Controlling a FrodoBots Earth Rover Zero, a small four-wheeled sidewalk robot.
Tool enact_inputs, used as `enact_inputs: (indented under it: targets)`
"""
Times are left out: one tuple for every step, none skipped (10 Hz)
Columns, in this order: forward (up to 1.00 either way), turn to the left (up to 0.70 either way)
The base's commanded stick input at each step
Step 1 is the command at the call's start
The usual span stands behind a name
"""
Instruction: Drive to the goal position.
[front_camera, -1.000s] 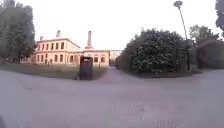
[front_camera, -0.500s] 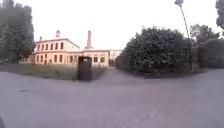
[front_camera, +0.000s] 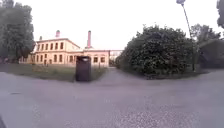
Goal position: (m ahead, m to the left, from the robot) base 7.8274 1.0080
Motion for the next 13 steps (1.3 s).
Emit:
enact_inputs:
  targets:
    - [0.50, 0.30]
    - [0.50, 0.00]
    - [0.50, 0.00]
    - [0.50, 0.00]
    - [0.50, 0.00]
    - [0.50, 0.00]
    - [0.50, 0.00]
    - [0.50, 0.00]
    - [0.50, 0.00]
    - [0.50, 0.00]
    - [0.50, 0.00]
    - [0.50, 0.00]
    - [0.50, 0.00]
